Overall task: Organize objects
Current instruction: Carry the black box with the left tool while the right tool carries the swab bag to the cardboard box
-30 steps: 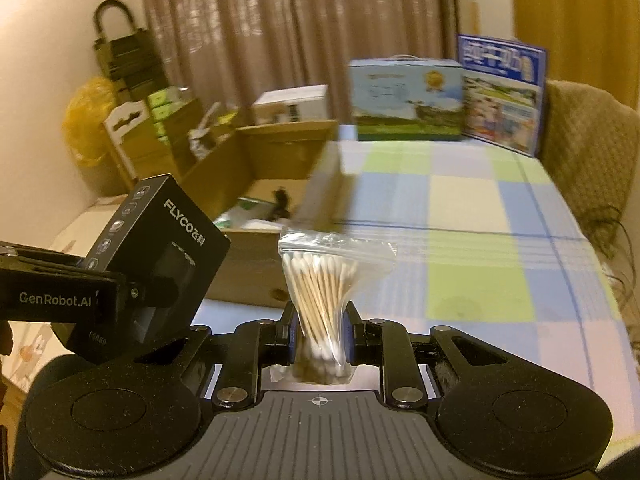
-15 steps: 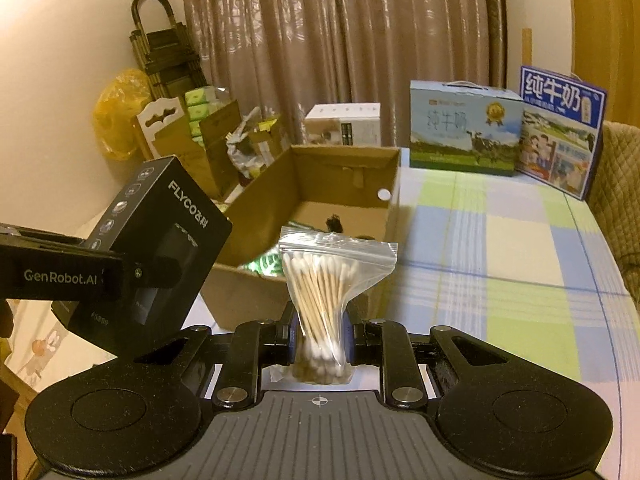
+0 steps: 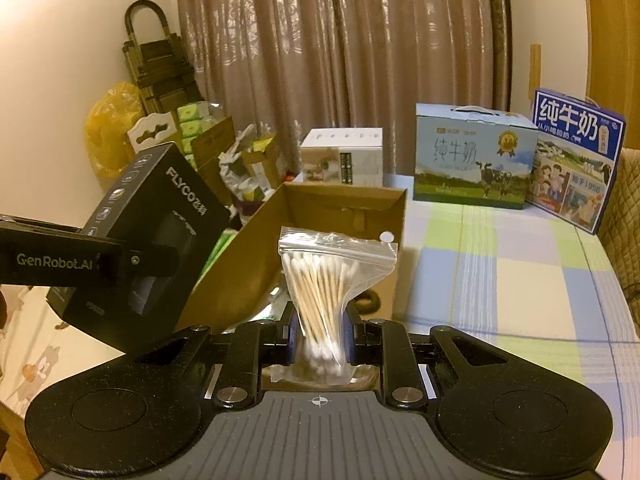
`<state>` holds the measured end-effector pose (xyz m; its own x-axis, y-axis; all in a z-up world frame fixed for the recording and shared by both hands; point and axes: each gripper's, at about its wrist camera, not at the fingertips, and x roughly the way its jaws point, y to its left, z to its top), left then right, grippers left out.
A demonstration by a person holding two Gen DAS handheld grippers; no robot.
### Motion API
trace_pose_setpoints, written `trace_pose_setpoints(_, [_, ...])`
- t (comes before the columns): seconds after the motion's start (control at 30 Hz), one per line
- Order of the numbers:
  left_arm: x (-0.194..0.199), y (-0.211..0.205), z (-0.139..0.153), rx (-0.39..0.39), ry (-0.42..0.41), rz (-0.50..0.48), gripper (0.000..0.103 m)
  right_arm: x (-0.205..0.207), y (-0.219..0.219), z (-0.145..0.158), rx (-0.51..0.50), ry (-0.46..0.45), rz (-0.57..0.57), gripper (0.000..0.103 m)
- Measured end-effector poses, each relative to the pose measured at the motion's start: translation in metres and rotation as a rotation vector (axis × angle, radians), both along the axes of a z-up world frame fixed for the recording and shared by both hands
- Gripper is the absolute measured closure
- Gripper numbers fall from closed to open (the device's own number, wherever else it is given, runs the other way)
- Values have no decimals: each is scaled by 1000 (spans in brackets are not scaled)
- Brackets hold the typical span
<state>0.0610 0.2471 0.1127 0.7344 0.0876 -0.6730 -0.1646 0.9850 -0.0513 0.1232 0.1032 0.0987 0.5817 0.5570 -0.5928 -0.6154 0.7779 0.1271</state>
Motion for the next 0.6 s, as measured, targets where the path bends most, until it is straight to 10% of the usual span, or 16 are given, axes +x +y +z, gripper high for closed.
trace_pose_setpoints(0.47, [72,20,-42,-6,68,-15,64,57,30,-28,-13,72,2,85])
trace_pose_setpoints(0.53, [77,24,-46,-22,71,-7,39,62,31,-33,-13,83,0,85])
trace_pose_setpoints(0.6, [79,27,-49,-22,61,9,34,65,32,-37,-15,91,-3,85])
